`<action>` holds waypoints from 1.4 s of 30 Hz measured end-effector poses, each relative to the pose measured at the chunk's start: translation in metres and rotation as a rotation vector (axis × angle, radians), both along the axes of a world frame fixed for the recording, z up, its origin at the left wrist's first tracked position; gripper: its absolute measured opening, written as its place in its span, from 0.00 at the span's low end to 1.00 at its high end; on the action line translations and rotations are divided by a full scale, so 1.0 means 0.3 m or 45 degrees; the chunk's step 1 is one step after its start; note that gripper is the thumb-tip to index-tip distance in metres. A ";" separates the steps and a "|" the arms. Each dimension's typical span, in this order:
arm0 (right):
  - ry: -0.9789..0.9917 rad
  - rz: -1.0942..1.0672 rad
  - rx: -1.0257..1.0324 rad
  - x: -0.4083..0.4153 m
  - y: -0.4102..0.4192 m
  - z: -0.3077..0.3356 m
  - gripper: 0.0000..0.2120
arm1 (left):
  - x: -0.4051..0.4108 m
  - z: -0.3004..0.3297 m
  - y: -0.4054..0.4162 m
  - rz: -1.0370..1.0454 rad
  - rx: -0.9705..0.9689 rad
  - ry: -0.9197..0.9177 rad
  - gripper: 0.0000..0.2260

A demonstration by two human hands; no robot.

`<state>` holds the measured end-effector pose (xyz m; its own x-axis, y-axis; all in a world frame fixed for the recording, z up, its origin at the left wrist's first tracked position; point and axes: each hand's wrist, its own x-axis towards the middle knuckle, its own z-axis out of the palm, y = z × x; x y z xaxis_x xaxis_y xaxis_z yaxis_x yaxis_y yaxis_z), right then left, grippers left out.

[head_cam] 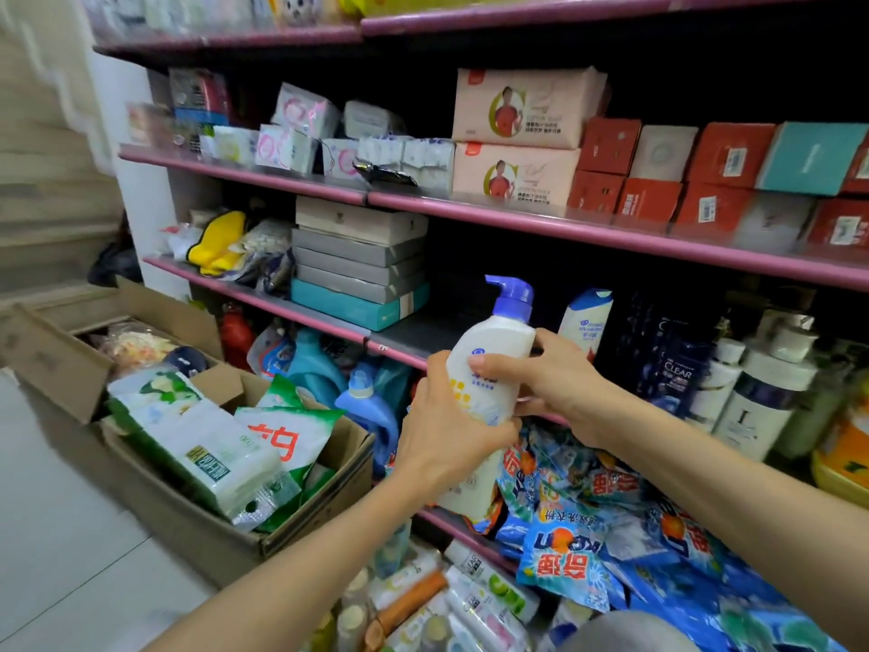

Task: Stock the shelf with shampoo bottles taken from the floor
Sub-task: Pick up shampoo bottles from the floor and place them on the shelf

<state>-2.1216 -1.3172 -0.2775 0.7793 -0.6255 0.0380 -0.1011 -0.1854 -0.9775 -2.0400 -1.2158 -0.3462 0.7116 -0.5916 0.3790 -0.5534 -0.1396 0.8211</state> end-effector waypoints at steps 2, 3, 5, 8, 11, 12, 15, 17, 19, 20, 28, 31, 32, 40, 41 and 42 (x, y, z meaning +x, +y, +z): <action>0.004 -0.038 0.066 0.042 -0.019 -0.007 0.28 | 0.037 0.002 -0.013 -0.038 0.039 0.024 0.32; 0.012 -0.056 0.098 0.067 -0.031 -0.011 0.28 | 0.061 0.002 -0.026 -0.049 0.070 0.029 0.33; 0.023 -0.112 0.170 0.132 -0.070 -0.018 0.28 | 0.116 -0.006 -0.062 -0.030 0.163 0.025 0.36; 0.034 -0.205 0.253 0.254 -0.162 -0.006 0.26 | 0.209 -0.041 -0.127 0.006 0.288 0.050 0.42; 0.060 -0.259 0.231 0.399 -0.287 0.012 0.26 | 0.329 -0.062 -0.231 0.065 0.377 0.095 0.39; 0.063 -0.265 0.210 0.453 -0.333 0.014 0.26 | 0.379 -0.060 -0.279 0.082 0.401 0.114 0.36; 0.056 -0.270 0.137 0.619 -0.475 0.015 0.26 | 0.555 -0.047 -0.446 0.087 0.440 0.171 0.34; 0.041 -0.298 0.081 0.739 -0.575 0.013 0.25 | 0.677 -0.048 -0.564 0.090 0.450 0.154 0.35; 0.046 -0.325 0.009 0.854 -0.659 0.006 0.22 | 0.785 -0.061 -0.668 0.116 0.457 0.125 0.35; 0.063 -0.316 -0.051 0.908 -0.695 -0.002 0.20 | 0.833 -0.074 -0.714 0.128 0.450 0.117 0.36; 0.133 -0.068 -0.642 1.164 -0.869 -0.092 0.20 | 1.075 -0.221 -0.976 0.316 0.206 0.280 0.41; 0.177 -0.050 -0.730 1.206 -0.949 -0.113 0.24 | 1.144 -0.245 -1.039 0.293 0.120 0.166 0.39; 0.188 -0.071 -0.727 1.220 -0.975 -0.117 0.27 | 1.163 -0.247 -1.056 0.276 0.119 0.134 0.37; 0.194 -0.098 -0.845 1.315 -1.112 -0.139 0.33 | 1.263 -0.257 -1.198 0.320 0.138 0.121 0.37; 0.188 -0.105 -0.855 1.327 -1.120 -0.139 0.33 | 1.274 -0.256 -1.209 0.324 0.144 0.124 0.38; 0.183 -0.122 -0.866 1.337 -1.127 -0.141 0.34 | 1.285 -0.256 -1.218 0.330 0.146 0.119 0.39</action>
<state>-1.7205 -1.6553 -0.3199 0.7483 -0.5660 0.3460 -0.2673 -0.7346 -0.6236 -1.6546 -1.5813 -0.4231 0.8730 -0.4210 0.2461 -0.4101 -0.3609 0.8376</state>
